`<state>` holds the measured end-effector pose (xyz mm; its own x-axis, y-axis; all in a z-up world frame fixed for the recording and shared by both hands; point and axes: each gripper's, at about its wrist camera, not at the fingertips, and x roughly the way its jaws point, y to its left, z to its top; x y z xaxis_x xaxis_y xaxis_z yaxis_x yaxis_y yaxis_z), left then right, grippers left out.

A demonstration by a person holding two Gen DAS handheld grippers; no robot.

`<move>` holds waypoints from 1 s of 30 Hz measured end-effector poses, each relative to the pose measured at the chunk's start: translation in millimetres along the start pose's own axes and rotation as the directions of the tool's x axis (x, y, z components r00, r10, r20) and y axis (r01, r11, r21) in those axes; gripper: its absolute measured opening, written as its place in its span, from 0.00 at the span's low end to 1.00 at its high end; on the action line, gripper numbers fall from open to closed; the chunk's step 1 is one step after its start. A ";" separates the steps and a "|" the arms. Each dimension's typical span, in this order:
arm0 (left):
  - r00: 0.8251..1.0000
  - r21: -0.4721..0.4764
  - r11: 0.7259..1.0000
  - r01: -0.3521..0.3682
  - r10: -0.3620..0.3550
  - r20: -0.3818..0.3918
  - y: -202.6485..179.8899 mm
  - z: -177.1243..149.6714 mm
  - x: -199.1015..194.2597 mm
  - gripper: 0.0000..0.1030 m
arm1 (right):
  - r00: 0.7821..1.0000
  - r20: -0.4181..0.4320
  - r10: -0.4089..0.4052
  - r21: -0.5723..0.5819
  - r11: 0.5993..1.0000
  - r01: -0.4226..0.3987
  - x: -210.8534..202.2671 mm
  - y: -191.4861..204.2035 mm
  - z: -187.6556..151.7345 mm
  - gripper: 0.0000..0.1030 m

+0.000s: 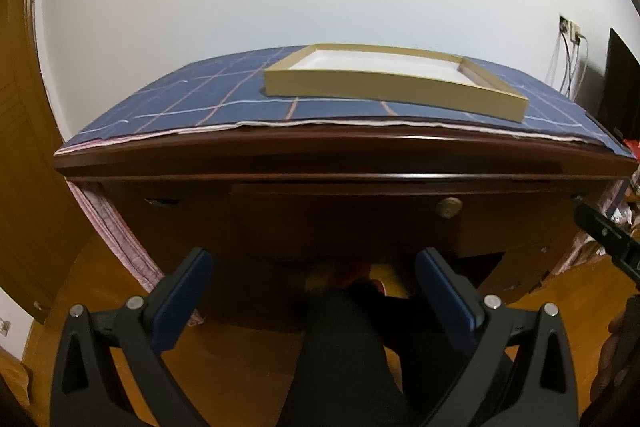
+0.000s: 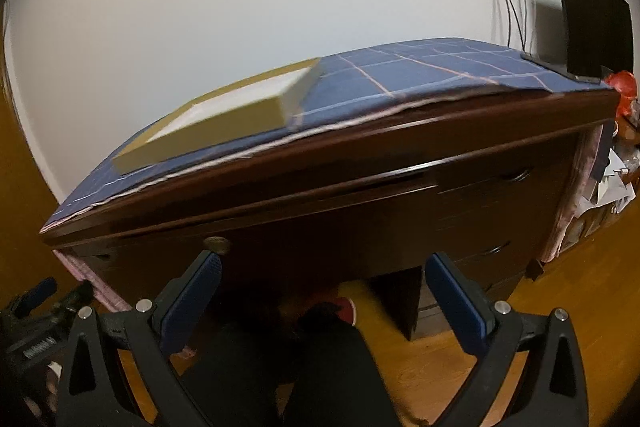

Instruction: Take underwear out of drawer

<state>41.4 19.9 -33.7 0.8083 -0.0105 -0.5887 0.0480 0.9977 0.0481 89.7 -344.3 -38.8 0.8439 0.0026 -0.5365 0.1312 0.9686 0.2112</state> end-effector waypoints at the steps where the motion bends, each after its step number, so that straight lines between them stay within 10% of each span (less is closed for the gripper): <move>1: 1.000 -0.010 1.000 -0.005 0.005 0.020 2.6 -0.5 4.5 1.00 | 1.000 0.005 -0.005 -0.011 1.000 0.005 5.9 -5.2 -0.3 1.00; 10: 0.997 -0.072 0.997 -0.040 0.044 0.065 29.8 0.4 41.5 1.00 | 0.996 0.058 -0.061 -0.057 0.996 0.065 43.3 -55.4 6.7 1.00; 30: 0.994 -0.103 0.993 -0.056 0.066 0.092 36.7 22.5 69.9 1.00 | 0.984 -0.019 0.176 -0.155 0.972 -0.177 96.5 -66.3 25.1 1.00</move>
<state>112.8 54.2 -54.9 0.8602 0.0492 -0.5076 -0.0581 0.9983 -0.0018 175.5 -414.5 -84.1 0.8439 0.1778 -0.5062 -0.1024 0.9795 0.1734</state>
